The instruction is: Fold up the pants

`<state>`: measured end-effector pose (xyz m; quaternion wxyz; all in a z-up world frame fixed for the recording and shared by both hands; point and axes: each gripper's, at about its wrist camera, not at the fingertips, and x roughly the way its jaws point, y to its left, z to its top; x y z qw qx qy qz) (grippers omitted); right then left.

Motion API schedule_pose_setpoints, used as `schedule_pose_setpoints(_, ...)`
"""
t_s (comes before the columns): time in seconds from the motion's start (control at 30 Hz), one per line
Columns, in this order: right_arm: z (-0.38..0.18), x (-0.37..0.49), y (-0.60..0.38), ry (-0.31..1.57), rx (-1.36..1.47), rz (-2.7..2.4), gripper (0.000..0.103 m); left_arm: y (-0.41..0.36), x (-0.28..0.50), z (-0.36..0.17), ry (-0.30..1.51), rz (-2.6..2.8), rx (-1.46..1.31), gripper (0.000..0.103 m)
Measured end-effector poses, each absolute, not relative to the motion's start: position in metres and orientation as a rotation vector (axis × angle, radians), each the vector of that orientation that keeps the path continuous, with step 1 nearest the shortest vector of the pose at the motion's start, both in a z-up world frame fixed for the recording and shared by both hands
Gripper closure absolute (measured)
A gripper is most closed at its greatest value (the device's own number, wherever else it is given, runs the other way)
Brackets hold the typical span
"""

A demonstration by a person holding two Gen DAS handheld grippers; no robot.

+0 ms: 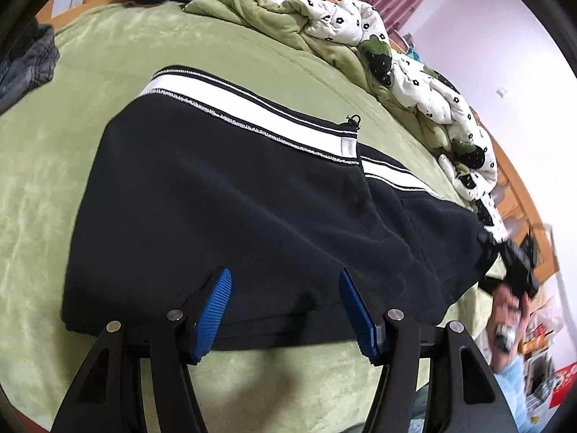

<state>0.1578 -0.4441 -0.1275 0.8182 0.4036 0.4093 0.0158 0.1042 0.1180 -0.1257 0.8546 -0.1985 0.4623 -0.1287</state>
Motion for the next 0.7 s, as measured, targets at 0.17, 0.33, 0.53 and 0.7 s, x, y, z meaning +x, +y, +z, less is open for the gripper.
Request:
schedule_pose_setpoints(0.17,-0.135,0.194,-0.452,0.846,0.925,-0.108,0.048,0.121,0.107,-0.128,0.975,-0.271,-0.388,0.043)
schedule_pose_setpoints(0.33,-0.074,0.206,-0.431,0.667,0.624,-0.001,0.077,0.127,0.106,-0.129,0.966,-0.277,-0.402,0.043)
schedule_pose_setpoints(0.53,-0.125,0.205,-0.435,0.838,0.497,0.013,0.065,0.132,0.106,-0.133,0.972,-0.277,-0.437,0.043)
schedule_pose_setpoints(0.7,-0.16,0.176,-0.461,0.93,0.634,-0.007,0.052,0.122,0.107,-0.124,0.957,-0.24,-0.327,0.043)
